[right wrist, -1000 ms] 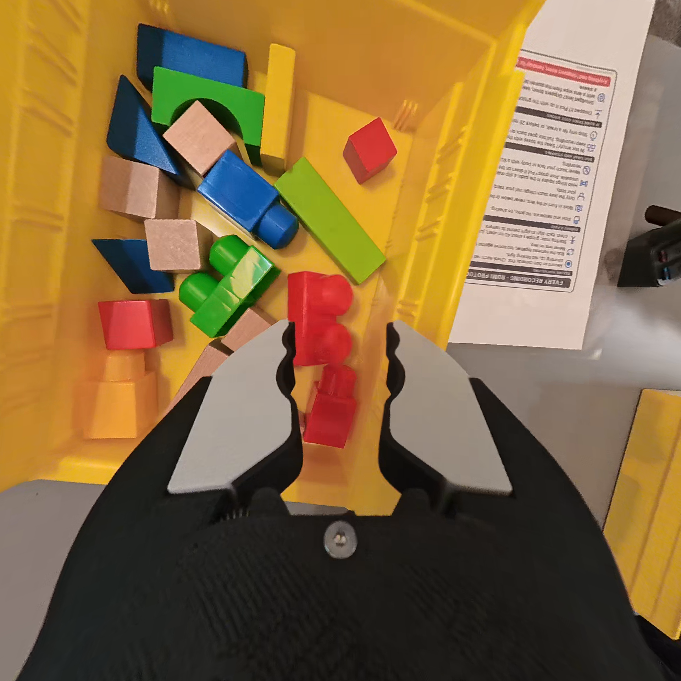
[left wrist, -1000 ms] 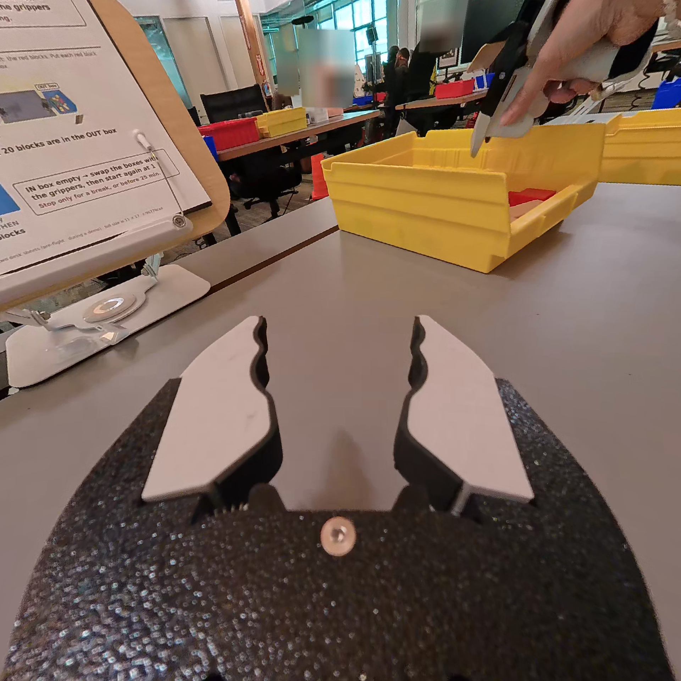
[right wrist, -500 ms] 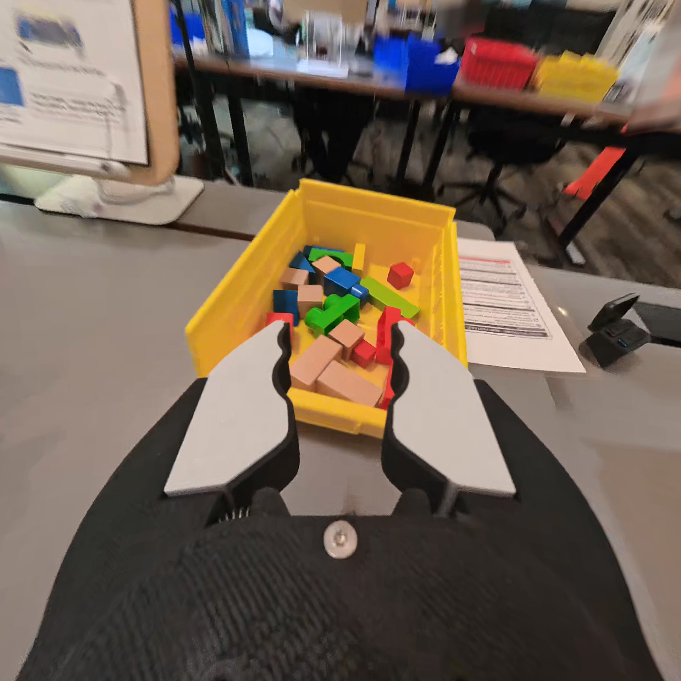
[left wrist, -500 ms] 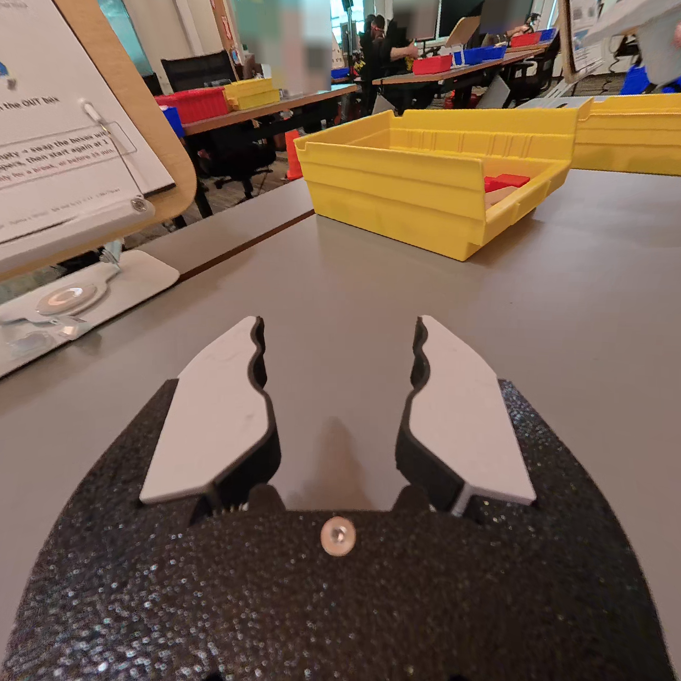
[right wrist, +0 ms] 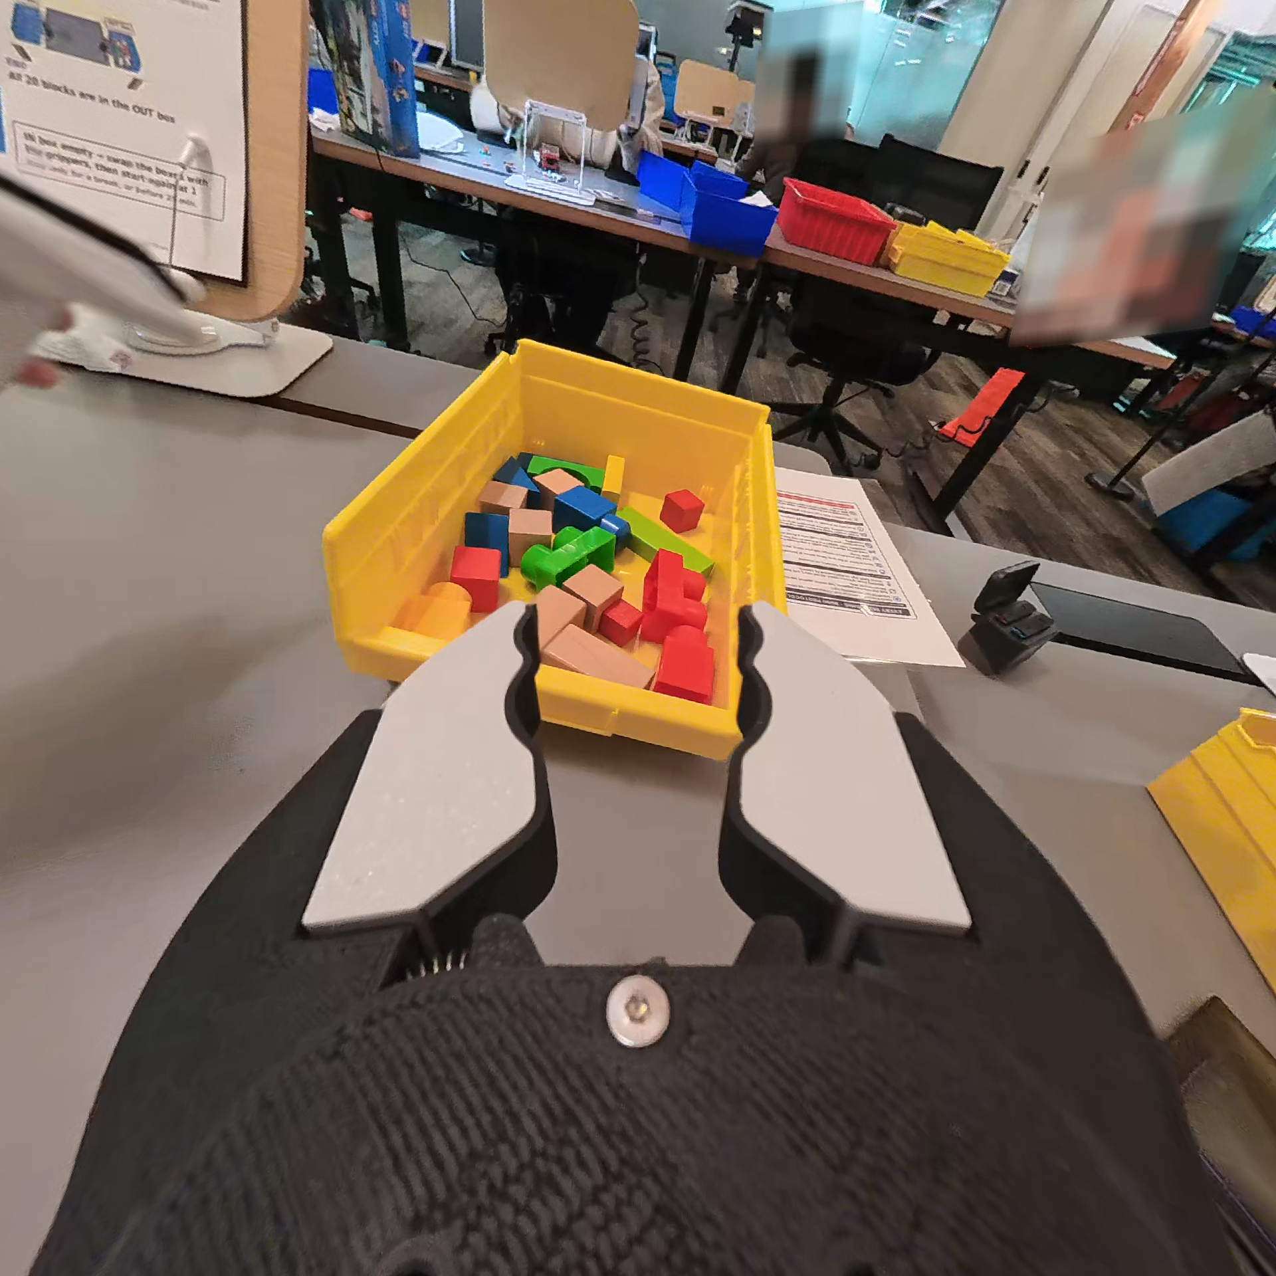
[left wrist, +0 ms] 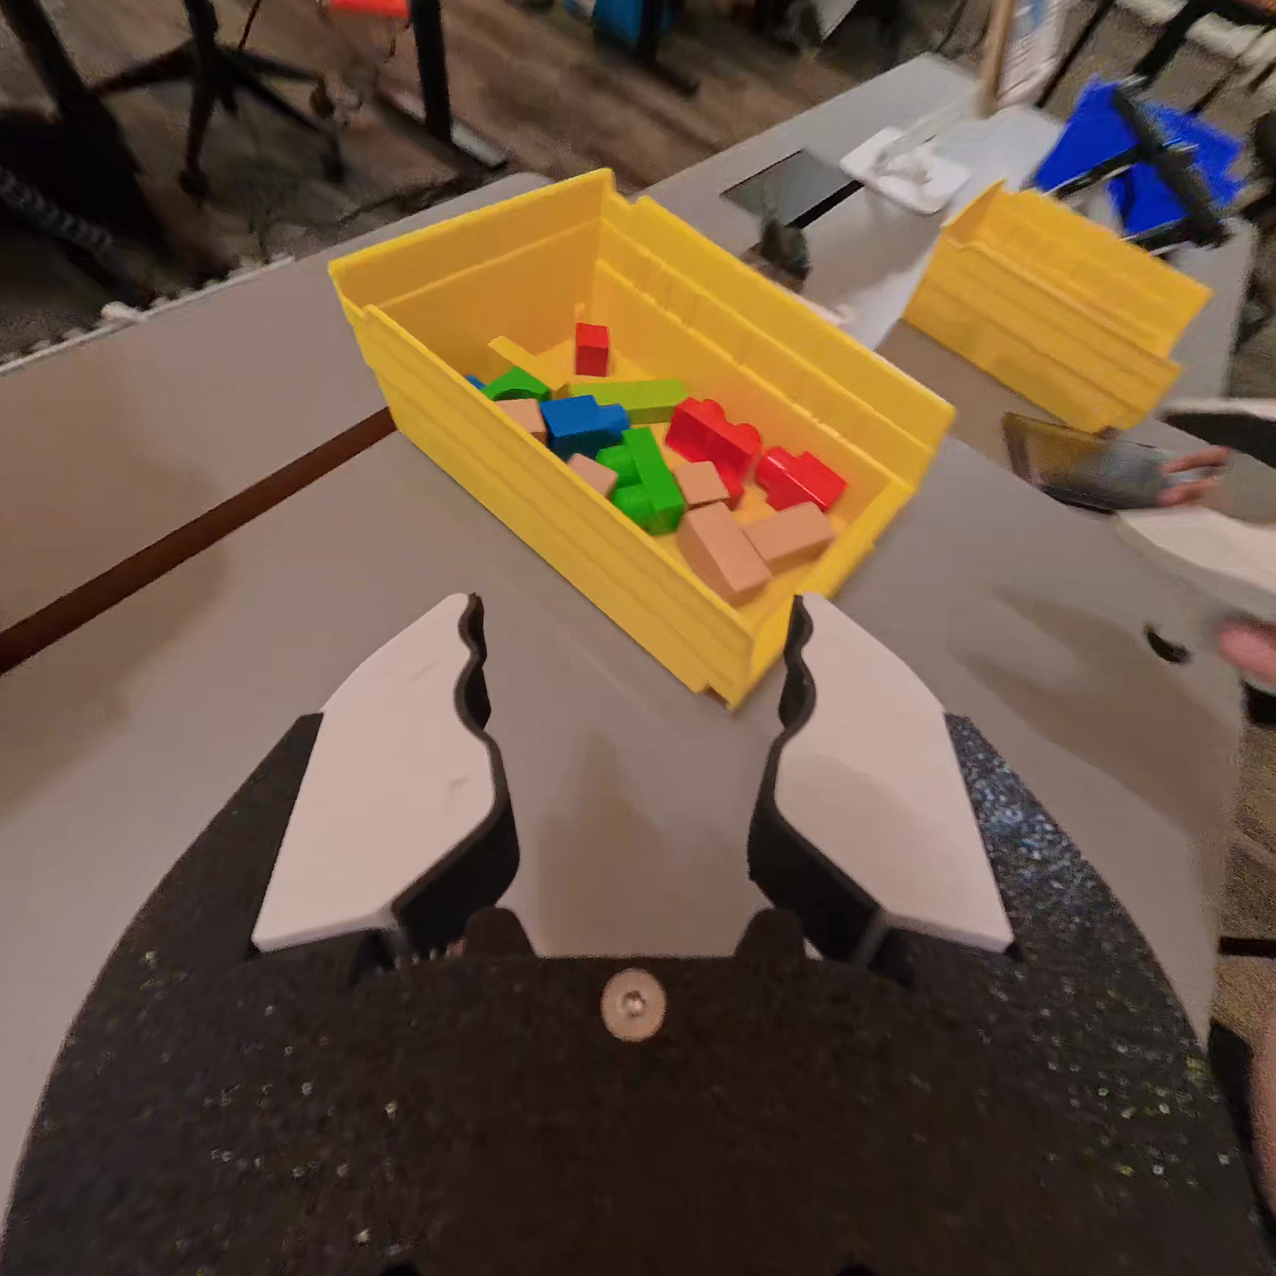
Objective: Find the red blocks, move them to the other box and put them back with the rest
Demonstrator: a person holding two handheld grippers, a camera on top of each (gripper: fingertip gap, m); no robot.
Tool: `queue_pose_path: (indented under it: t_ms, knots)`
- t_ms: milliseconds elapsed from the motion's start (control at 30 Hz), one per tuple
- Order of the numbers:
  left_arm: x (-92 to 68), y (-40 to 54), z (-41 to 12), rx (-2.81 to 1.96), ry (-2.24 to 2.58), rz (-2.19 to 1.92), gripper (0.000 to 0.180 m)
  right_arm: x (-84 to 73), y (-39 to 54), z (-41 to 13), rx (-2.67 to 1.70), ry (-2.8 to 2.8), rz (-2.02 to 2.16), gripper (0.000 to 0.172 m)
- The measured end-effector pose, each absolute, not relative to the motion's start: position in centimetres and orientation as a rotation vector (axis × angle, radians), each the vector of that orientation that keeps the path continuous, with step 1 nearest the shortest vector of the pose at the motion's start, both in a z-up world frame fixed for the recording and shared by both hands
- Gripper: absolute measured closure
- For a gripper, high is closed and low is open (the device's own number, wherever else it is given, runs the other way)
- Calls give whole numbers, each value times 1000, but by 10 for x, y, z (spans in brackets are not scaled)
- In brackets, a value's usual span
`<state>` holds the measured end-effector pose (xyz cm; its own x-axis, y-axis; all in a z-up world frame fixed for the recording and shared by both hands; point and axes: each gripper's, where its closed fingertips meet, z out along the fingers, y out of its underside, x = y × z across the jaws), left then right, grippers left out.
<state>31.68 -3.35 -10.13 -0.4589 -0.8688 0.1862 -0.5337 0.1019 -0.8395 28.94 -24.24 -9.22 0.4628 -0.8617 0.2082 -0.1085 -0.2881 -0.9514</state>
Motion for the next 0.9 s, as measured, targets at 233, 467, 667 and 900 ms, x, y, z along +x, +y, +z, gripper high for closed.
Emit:
queue_pose_path:
  t_ms: [233, 467, 667, 900]
  knots:
    - [405, -57, -150, -1790, 2063, -1014, 103, 286, -245, -89, -1695, 808, -931, 117]
    - [438, -54, -201, -2013, 1975, -762, 117, 288, -253, -92, -1677, 815, -896, 117]
    - [447, -56, -216, -2038, 1892, -692, 167, 289, -254, -92, -1667, 815, -881, 117]
    - [447, -45, -214, -2092, 1813, -760, 173, 285, -253, -88, -1663, 796, -899, 117]
